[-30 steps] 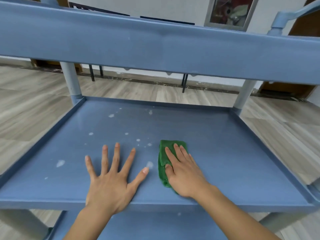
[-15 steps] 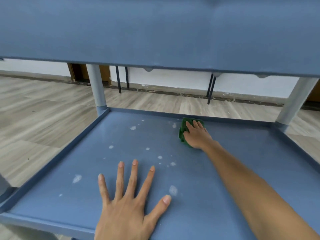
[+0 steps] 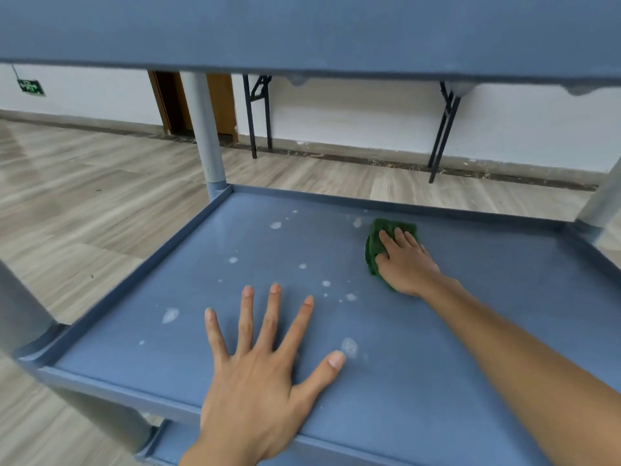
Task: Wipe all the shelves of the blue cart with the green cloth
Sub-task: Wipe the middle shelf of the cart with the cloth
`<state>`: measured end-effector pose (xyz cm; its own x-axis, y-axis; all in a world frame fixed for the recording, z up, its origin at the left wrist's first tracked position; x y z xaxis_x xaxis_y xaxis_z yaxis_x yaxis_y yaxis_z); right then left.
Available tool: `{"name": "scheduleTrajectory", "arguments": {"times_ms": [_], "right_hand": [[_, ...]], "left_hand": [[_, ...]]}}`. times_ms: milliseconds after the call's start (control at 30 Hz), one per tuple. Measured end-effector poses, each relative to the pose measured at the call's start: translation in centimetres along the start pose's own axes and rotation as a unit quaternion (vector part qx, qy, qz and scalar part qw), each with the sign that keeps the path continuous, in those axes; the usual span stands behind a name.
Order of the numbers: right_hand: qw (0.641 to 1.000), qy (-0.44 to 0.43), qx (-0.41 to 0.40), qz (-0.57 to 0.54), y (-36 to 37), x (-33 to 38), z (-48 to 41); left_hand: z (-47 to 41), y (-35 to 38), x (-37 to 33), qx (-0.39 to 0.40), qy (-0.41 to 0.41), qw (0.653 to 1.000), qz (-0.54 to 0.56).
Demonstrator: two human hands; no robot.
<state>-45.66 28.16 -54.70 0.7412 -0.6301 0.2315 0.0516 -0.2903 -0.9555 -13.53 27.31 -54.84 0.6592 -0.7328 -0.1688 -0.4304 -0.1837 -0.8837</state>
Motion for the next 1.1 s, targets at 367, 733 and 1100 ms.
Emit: {"name": "scheduleTrajectory", "arguments": {"times_ms": [367,733,1100], "right_hand": [[0.995,-0.096,-0.011,-0.008,-4.4,2.3,24.7],[0.996,-0.081,-0.02,0.007,-2.3,2.9,14.7],[1.0,0.01,-0.012,-0.01,1.5,3.5,-5.9]], "left_hand": [[0.2,0.1,-0.1,0.024,0.002,1.0,-0.016],[0.2,0.3,-0.1,-0.009,0.001,1.0,-0.006],[-0.1,0.1,-0.4,-0.023,0.0,1.0,0.01]]}}
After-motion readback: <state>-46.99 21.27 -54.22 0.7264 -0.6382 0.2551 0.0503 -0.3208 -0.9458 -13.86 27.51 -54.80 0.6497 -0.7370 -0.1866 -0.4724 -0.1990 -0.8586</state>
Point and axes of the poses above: each hand's wrist, its own z-axis away from the middle knuckle, its own y-axis out of the palm, x = y × z, the point moved 2 cm from there along -z, towards the middle knuckle, and after that the axes turned 15 degrees about -x, right-handed, at the moved point
